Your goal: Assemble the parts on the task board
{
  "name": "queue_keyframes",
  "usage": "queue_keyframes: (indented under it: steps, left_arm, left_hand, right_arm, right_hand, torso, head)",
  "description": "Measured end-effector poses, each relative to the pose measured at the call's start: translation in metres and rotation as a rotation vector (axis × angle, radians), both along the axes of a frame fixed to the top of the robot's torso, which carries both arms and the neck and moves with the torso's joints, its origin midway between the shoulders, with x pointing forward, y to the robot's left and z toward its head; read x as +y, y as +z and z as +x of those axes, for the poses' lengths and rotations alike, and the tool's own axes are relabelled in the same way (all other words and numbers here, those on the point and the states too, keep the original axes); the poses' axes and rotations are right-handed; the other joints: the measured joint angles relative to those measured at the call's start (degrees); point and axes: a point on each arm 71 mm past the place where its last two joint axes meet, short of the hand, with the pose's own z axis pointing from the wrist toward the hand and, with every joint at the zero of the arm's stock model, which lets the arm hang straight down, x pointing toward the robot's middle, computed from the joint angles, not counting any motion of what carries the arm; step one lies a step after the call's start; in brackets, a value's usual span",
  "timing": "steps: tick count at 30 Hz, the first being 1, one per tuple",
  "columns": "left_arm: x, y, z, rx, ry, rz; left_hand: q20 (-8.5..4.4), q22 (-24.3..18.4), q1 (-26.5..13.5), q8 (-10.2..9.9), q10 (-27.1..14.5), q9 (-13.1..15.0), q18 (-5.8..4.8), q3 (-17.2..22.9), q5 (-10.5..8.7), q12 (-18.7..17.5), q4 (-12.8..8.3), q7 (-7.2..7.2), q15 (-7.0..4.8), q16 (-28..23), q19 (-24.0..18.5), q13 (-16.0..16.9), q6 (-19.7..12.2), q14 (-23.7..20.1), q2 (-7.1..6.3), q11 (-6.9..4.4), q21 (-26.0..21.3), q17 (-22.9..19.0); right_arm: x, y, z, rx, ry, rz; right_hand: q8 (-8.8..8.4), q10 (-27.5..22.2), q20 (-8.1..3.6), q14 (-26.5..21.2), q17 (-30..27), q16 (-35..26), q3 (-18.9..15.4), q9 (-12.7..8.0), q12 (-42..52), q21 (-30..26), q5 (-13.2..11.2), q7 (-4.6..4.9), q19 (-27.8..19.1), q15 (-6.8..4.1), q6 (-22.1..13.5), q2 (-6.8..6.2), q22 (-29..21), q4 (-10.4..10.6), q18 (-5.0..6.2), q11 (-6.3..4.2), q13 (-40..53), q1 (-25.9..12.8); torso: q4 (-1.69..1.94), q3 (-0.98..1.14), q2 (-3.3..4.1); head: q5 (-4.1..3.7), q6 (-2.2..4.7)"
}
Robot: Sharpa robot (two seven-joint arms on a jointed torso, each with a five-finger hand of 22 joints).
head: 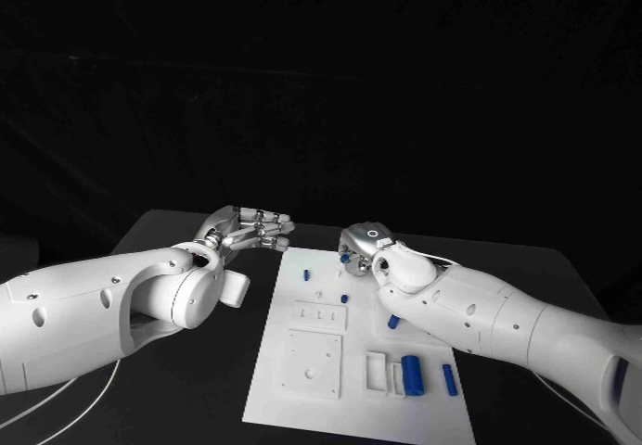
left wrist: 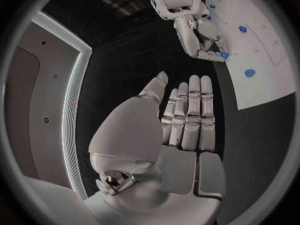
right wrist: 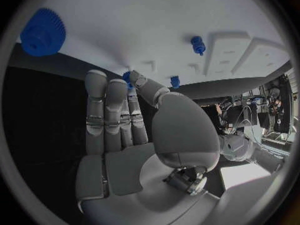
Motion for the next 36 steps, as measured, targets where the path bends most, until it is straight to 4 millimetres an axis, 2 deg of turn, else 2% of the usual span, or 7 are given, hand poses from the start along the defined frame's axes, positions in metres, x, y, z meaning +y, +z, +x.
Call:
queue_keyframes:
  steps: [15, 20, 25, 30, 32, 34, 36]
  left_arm:
    - [-0.002, 0.000, 0.000, 0.000, -0.004, 0.001]
    - [-0.002, 0.000, 0.000, 0.000, -0.004, 0.001]
    - [-0.002, 0.000, 0.001, 0.001, -0.003, 0.002]
    - [-0.002, 0.000, 0.001, 0.002, -0.002, 0.002]
    - [-0.002, 0.000, 0.001, 0.002, -0.001, 0.003]
    - [-0.001, 0.000, 0.001, 0.002, -0.001, 0.003]
    - [-0.001, 0.000, 0.001, 0.002, -0.001, 0.003]
  left_hand:
    - [0.00, 0.01, 0.00, 0.00, 0.00, 0.00, 0.00, 0.00, 0.00, 0.00, 0.00, 0.00, 0.00, 0.00, 0.00, 0.00, 0.00, 0.00, 0.00, 0.00, 0.00, 0.00]
    - [0.00, -0.18, -0.16, 0.00, 0.00, 0.00, 0.00, 0.00, 0.00, 0.00, 0.00, 0.00, 0.00, 0.00, 0.00, 0.00, 0.00, 0.00, 0.16, 0.00, 0.00, 0.01]
    - [0.00, -0.21, -0.23, 0.00, -0.21, 0.00, 0.00, 0.00, 0.00, 0.00, 0.00, 0.00, 0.00, 0.00, 0.00, 0.00, 0.00, 0.00, 0.23, 0.21, 0.00, 0.00]
    - [0.00, -0.29, -0.23, 0.00, -0.21, 0.00, 0.00, -0.15, 0.00, 0.00, -0.16, 0.21, 0.00, 0.00, 0.00, 0.00, -0.21, 0.00, 0.23, 0.21, 0.00, 0.01]
    - [0.00, -0.28, -0.22, 0.00, -0.33, 0.00, 0.00, -0.15, 0.00, 0.00, -0.15, 0.21, 0.00, 0.00, 0.00, 0.00, -0.21, 0.00, 0.23, 0.33, 0.00, 0.01]
    - [0.00, -0.28, -0.23, 0.00, -0.41, 0.00, 0.00, -0.15, 0.00, 0.00, -0.15, 0.21, 0.00, 0.00, 0.00, 0.00, -0.21, 0.00, 0.23, 0.41, 0.00, 0.01]
    - [0.00, -0.34, -0.23, 0.00, -0.55, 0.00, 0.00, -0.15, 0.00, 0.00, -0.15, 0.21, 0.21, -0.24, 0.00, 0.00, -0.21, -0.21, 0.23, 0.27, 0.00, 0.01]
  right_arm:
    - [0.001, -0.001, 0.002, -0.001, -0.004, -0.002]
    - [0.001, -0.002, 0.002, 0.003, -0.003, -0.004]
    - [0.000, -0.003, 0.002, 0.011, -0.002, -0.004]
    - [-0.004, -0.004, 0.003, 0.018, -0.008, 0.001]
    - [-0.006, -0.004, 0.004, 0.020, -0.011, 0.004]
    - [-0.007, -0.004, 0.004, 0.022, -0.013, 0.009]
    - [-0.009, -0.004, 0.003, 0.023, -0.012, 0.016]
  right_hand:
    - [-0.02, -0.01, 0.20, 0.00, -0.26, 0.00, 0.02, 0.00, 0.30, -1.16, -0.05, 0.05, 0.20, 0.00, -0.06, 0.26, 0.33, 0.03, -0.02, 0.01, -0.05, -0.22]
    - [-0.03, -1.82, 0.32, 0.01, -0.26, 0.00, 0.25, 0.02, 0.40, -1.25, 0.25, 0.45, 0.31, 0.01, -1.47, 0.34, 0.60, 0.26, -0.02, 0.69, -0.03, -0.14]
    - [0.01, -6.28, 1.55, 0.10, -0.47, 0.00, 0.54, 0.17, 0.56, -2.38, 0.89, 1.54, 0.52, 1.56, -5.38, 0.61, 0.63, 0.56, 0.04, 2.15, 0.04, 0.14]
    - [0.22, -11.17, 2.48, 0.08, -0.93, 0.00, 0.79, -0.22, 0.56, -4.21, 1.83, 1.95, 0.41, 2.44, -9.17, -2.16, -0.17, 0.80, 1.28, 3.48, -0.07, -0.35]
    - [0.16, -13.93, 3.01, 0.00, -1.37, 0.00, -1.00, -0.24, 0.56, -5.58, 2.07, 1.99, 0.51, 2.89, -10.42, -3.23, -0.92, 0.86, 1.58, 4.06, -0.07, 0.22]
    - [0.16, -15.62, 3.28, 0.05, -1.85, -0.04, -3.72, -0.23, 0.57, -6.47, 2.07, 1.97, 0.40, 3.17, -11.20, -3.62, -1.45, 1.28, 2.57, 4.42, -0.07, 1.13]
    - [0.16, -15.88, 3.28, 0.04, -2.22, -0.04, -5.13, -0.23, 0.57, -7.04, 2.07, 1.98, 0.40, 3.18, -11.20, -3.62, -1.72, 1.59, 2.63, 4.59, -0.10, 1.83]
  torso:
    - [0.08, -0.14, 0.13]
    - [0.04, -0.17, 0.14]
    - [0.01, -0.20, 0.13]
    - [0.01, -0.23, 0.12]
    - [0.01, -0.24, 0.11]
    - [0.01, -0.24, 0.10]
    - [0.02, -0.24, 0.10]
  head:
    - [0.21, 0.05]
    - [0.22, -0.06]
    - [0.19, -0.15]
    - [0.25, -0.19]
    - [0.25, -0.20]
    - [0.25, -0.21]
    - [0.20, -0.21]
